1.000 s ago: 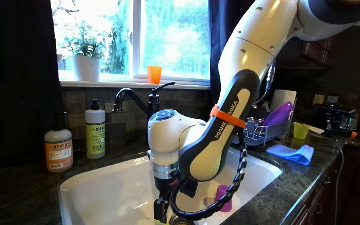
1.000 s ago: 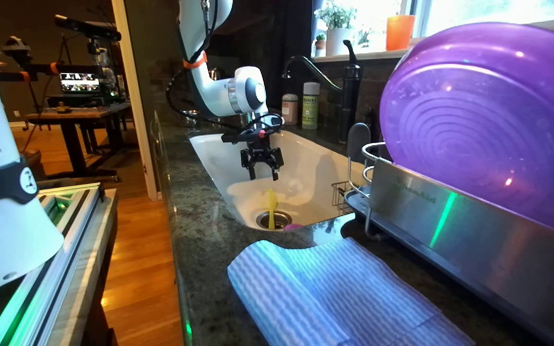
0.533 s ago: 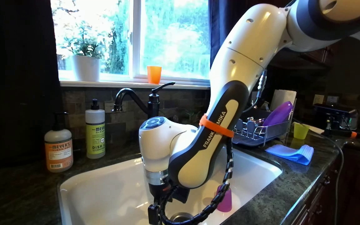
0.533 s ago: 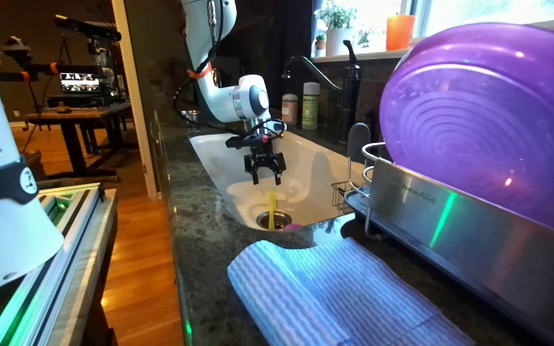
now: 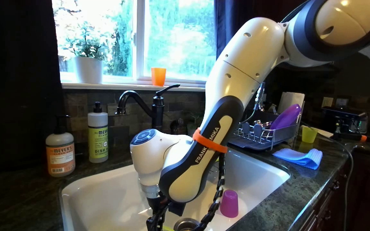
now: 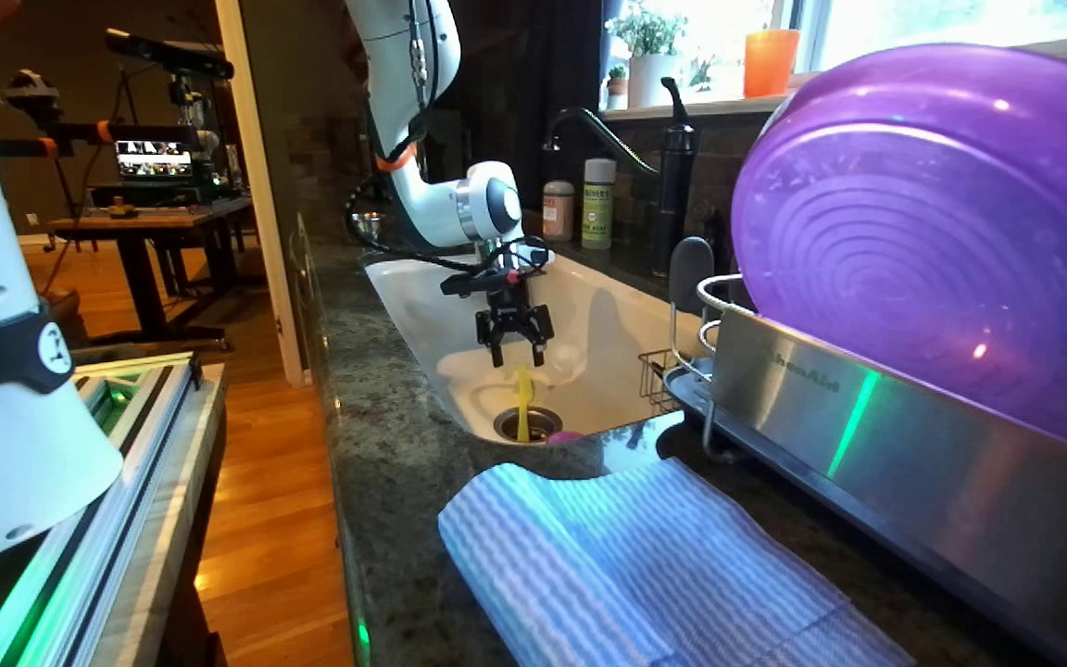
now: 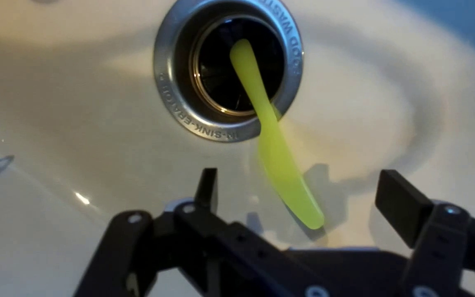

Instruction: Rotate the water faucet to the left and remove the yellow knife from the sink and place it on the counter top

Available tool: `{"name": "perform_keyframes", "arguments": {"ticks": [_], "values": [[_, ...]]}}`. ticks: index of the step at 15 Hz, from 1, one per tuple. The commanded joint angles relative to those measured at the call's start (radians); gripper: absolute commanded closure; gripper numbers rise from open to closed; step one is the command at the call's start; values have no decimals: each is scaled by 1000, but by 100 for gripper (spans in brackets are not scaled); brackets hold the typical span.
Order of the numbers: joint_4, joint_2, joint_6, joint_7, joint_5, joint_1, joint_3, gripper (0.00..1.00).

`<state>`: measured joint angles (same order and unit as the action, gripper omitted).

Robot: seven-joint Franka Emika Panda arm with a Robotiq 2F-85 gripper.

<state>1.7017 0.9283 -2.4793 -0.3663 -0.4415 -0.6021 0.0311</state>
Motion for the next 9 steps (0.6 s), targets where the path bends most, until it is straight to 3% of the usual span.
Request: {"name": "perform_keyframes", "arguments": {"ticks": [1,4,5,6,7,9], "values": [[-97,71,54,-43,16,-40,27,8],[-135,98,87,-70,23,-51,37,22],[-146,105,98,-75,24,-53,39,21],[-156,113,107,-80,26,-53,40,30],[-165,119,121,-86,28,-54,41,26],[-177,126,140,-95,30,-55,42,32]]}}
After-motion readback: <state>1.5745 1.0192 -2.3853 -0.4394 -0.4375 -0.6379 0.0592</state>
